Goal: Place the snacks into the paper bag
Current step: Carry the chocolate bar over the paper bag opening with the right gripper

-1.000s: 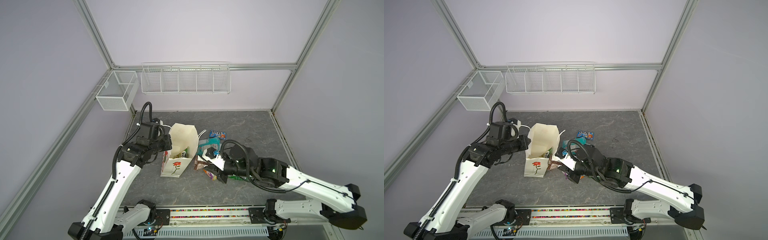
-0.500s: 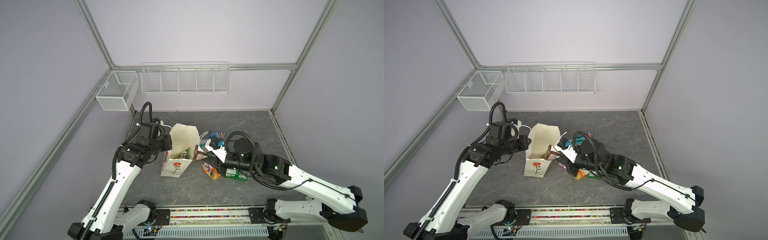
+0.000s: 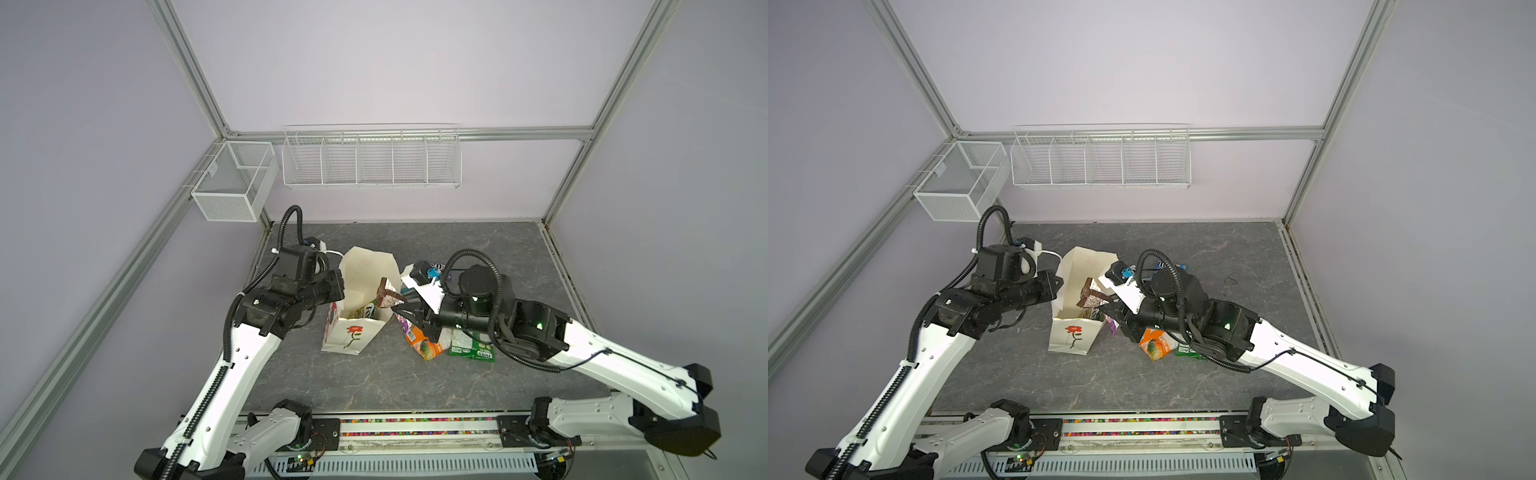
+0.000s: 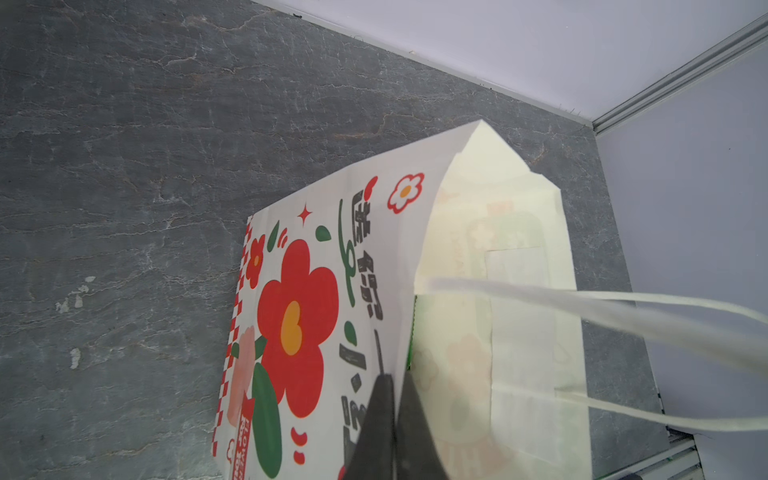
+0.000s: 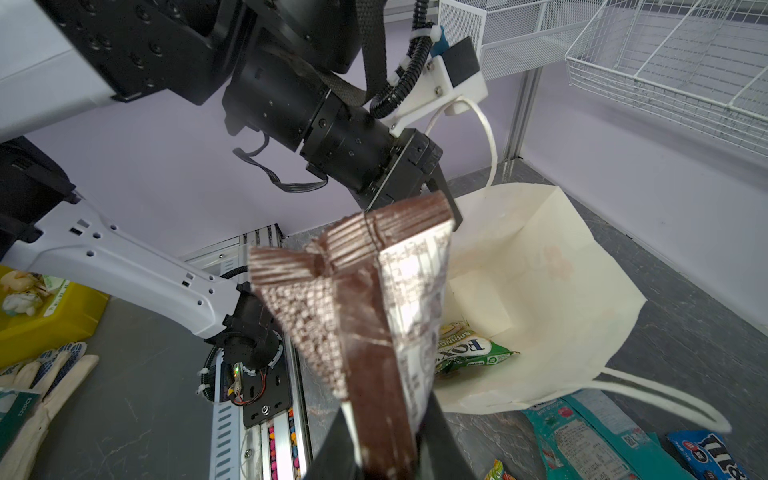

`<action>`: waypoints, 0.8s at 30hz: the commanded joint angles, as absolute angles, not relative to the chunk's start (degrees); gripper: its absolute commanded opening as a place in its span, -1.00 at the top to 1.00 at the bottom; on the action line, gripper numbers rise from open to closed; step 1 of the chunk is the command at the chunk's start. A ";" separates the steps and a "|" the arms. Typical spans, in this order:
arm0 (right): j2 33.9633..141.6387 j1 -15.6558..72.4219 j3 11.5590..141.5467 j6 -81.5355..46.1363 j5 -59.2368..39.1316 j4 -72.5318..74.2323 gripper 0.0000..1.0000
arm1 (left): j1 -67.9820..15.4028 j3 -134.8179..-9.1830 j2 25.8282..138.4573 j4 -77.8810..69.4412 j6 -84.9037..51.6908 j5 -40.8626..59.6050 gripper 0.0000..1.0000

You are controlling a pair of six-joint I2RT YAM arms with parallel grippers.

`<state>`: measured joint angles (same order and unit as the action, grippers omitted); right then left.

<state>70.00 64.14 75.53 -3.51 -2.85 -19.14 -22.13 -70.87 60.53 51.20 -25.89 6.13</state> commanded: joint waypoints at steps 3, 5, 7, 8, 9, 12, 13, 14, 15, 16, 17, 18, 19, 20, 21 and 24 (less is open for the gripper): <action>71.52 63.46 77.64 -5.29 -4.12 -16.28 0.62 | -22.18 -69.92 59.43 50.36 -26.77 7.05 1.00; 71.80 63.18 77.87 -5.71 -4.15 -16.05 0.62 | -22.16 -69.78 59.11 50.36 -26.85 6.86 1.00; 72.19 62.65 77.94 -6.50 -4.04 -15.67 0.61 | -22.20 -69.78 59.05 50.14 -27.14 7.07 1.00; 72.43 62.43 78.05 -6.74 -4.22 -15.57 0.61 | -22.31 -69.70 59.01 50.02 -27.24 7.20 1.00; 72.64 62.22 78.13 -6.94 -4.22 -15.40 0.61 | -22.33 -69.70 59.03 49.91 -27.33 7.28 1.00; 73.42 61.74 78.30 -7.42 -4.26 -14.62 0.61 | -22.63 -69.74 59.25 49.95 -27.60 7.22 1.00; 73.69 61.68 78.47 -7.60 -4.30 -14.50 0.61 | -22.72 -69.71 59.25 50.00 -27.60 7.19 1.00; 73.97 61.53 78.70 -7.71 -4.37 -14.50 0.61 | -22.82 -69.70 59.20 49.96 -27.60 7.12 1.00; 74.32 61.37 78.96 -7.92 -4.43 -14.50 0.60 | -22.90 -69.67 59.13 49.96 -27.70 6.99 1.00; 74.66 61.24 79.22 -8.28 -4.40 -14.50 0.60 | -22.94 -69.62 59.05 49.96 -27.74 6.93 1.00; 74.89 61.12 79.46 -8.56 -4.41 -14.50 0.60 | -22.96 -69.57 59.05 50.01 -27.77 6.93 1.00; 75.16 61.00 79.80 -8.99 -4.42 -14.42 0.60 | -23.03 -69.61 59.06 49.98 -27.92 6.86 1.00; 75.52 60.72 80.10 -9.53 -4.44 -14.26 0.60 | -23.04 -69.61 59.04 49.99 -27.86 6.80 1.00; 75.81 60.58 80.32 -10.02 -4.42 -14.16 0.60 | -23.11 -69.60 59.00 49.94 -27.96 6.77 1.00; 76.13 60.34 80.57 -10.40 -4.48 -14.16 0.59 | -23.17 -69.61 59.01 49.92 -28.03 6.77 1.00; 77.45 59.79 81.51 -12.25 -4.19 -14.65 0.59 | -23.27 -69.86 59.06 50.10 -27.97 6.55 1.00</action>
